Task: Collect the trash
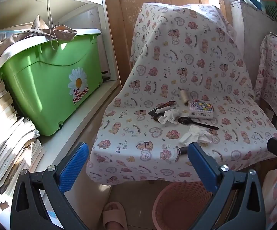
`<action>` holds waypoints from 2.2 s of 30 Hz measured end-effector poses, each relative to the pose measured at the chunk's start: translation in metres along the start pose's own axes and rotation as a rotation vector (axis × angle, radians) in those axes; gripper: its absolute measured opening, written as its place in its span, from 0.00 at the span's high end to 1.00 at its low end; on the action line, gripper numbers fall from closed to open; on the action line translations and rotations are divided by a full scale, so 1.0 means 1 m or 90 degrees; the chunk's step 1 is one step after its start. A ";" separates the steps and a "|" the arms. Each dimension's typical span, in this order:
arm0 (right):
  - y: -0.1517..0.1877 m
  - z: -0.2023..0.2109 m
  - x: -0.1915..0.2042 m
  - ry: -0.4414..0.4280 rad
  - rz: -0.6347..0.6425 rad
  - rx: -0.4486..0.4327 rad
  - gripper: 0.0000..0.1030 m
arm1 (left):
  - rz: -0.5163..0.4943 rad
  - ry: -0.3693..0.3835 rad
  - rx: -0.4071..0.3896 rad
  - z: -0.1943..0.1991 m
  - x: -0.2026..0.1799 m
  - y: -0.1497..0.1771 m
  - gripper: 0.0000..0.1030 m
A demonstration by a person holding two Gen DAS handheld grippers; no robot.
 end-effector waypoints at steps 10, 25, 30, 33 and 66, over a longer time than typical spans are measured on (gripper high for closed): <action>0.001 0.001 -0.003 0.003 -0.024 -0.003 0.00 | -0.003 -0.011 -0.001 -0.001 0.007 -0.001 0.01; 0.002 0.000 -0.003 0.004 -0.025 -0.001 0.00 | 0.011 -0.015 0.000 0.001 0.006 -0.002 0.01; 0.002 0.000 -0.004 0.004 -0.024 -0.001 0.00 | 0.010 -0.021 -0.002 0.001 0.006 -0.002 0.01; 0.002 0.000 -0.003 0.003 -0.025 -0.001 0.00 | 0.011 -0.020 -0.001 0.001 0.005 -0.002 0.01; -0.002 -0.001 -0.003 0.001 -0.022 -0.012 0.00 | 0.016 -0.031 0.015 -0.007 0.007 0.002 0.01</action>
Point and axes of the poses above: each gripper's, at about its wrist camera, not at the fingertips, and z roughly against the way its jaws point, x to its left, y to its underside, the point moved 4 cm from there along -z, roughly the way its jaws point, and after that the axes turned 10 degrees about z, right-handed, at the moved point
